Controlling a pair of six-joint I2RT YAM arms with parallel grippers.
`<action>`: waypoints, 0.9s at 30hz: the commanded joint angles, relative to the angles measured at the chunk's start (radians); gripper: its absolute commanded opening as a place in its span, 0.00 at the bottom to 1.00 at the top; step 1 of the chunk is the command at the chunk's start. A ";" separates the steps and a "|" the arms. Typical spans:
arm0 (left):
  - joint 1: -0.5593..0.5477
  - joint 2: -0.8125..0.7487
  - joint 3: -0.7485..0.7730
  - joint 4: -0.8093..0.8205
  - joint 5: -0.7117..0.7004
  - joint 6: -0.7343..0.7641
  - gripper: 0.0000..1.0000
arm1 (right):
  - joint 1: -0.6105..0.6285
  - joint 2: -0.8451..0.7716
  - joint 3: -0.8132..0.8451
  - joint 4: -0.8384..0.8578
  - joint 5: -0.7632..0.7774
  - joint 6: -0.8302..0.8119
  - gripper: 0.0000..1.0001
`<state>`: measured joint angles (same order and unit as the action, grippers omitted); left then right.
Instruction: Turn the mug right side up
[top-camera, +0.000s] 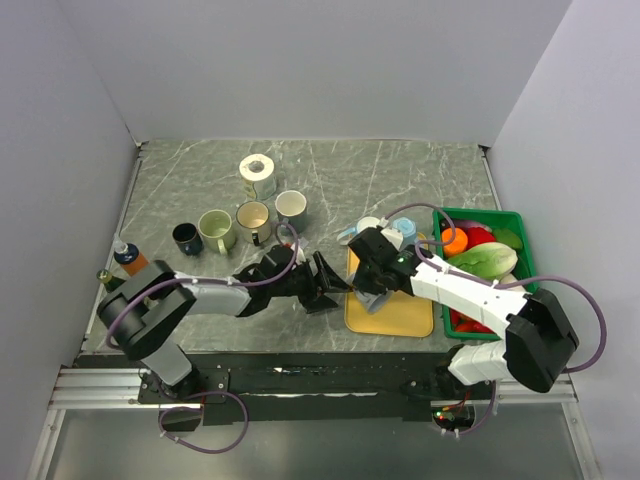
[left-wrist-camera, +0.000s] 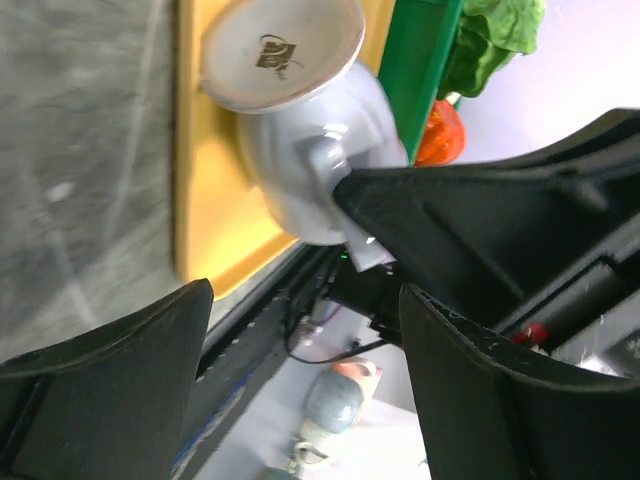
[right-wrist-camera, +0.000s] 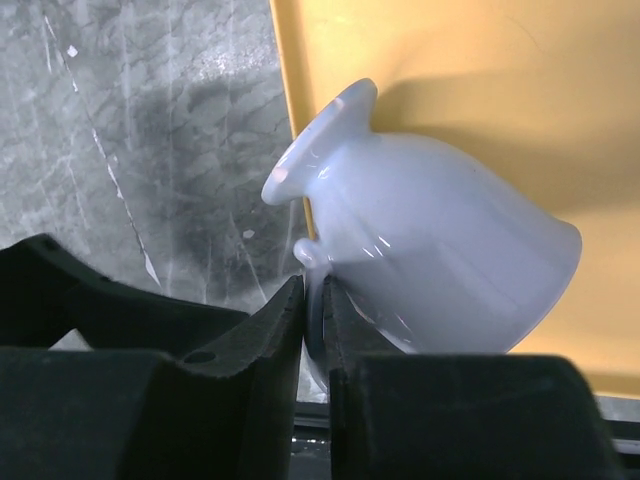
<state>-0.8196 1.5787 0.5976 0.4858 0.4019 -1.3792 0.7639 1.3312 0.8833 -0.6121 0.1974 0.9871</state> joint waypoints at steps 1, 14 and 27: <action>-0.010 0.073 0.037 0.149 0.061 -0.106 0.80 | 0.015 -0.069 -0.006 0.071 -0.038 0.004 0.24; -0.024 0.260 0.087 0.370 0.129 -0.235 0.67 | 0.015 -0.239 -0.049 -0.011 0.016 0.007 0.36; -0.050 0.245 0.134 0.272 0.071 -0.168 0.63 | 0.014 -0.319 -0.060 -0.052 0.063 0.022 0.38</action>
<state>-0.8539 1.8256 0.6884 0.7280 0.4885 -1.5486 0.7727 1.0439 0.8410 -0.6518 0.2203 0.9947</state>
